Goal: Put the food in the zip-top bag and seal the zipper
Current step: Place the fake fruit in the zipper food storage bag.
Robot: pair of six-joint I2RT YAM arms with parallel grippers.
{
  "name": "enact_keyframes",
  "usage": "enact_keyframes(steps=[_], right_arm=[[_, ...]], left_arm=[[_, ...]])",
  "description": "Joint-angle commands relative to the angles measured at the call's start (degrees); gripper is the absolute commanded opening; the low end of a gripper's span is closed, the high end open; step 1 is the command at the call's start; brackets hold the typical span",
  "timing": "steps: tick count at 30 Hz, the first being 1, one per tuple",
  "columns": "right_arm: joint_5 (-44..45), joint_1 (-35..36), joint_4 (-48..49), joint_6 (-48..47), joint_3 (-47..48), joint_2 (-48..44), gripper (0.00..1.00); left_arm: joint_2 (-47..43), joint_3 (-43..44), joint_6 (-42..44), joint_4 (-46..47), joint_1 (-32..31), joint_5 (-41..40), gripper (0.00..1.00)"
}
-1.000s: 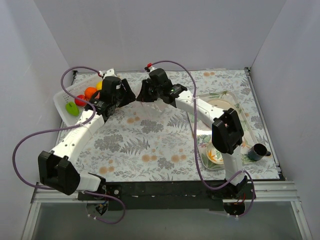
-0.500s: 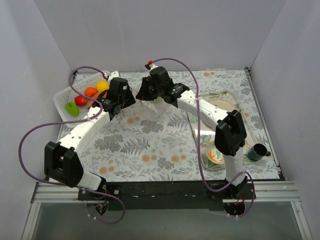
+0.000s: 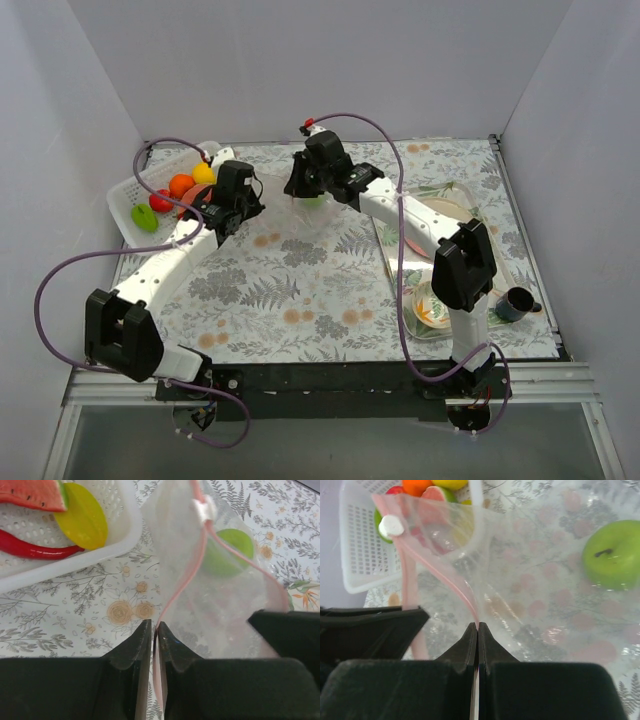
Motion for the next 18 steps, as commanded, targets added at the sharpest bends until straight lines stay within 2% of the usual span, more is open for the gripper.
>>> enact_keyframes(steps=[1,8,12,15,18], right_arm=[[7.1,-2.2,-2.3,-2.9,2.6,-4.4,0.01],[14.4,-0.5,-7.3,-7.6,6.3,-6.0,0.01],[20.9,2.7,-10.0,-11.6,11.2,-6.4,0.01],[21.1,3.0,-12.9,-13.3,18.3,-2.8,0.01],[19.8,3.0,-14.8,-13.9,22.4,1.7,0.01]], left_arm=[[-4.2,-3.2,0.0,0.1,2.0,-2.8,0.1],[-1.1,-2.1,0.9,2.7,3.9,0.2,0.0],[1.7,0.0,2.2,7.2,3.9,4.2,0.0],[2.2,-0.5,1.6,11.5,3.9,8.9,0.0],[3.7,0.0,0.8,11.7,3.9,9.5,0.02]])
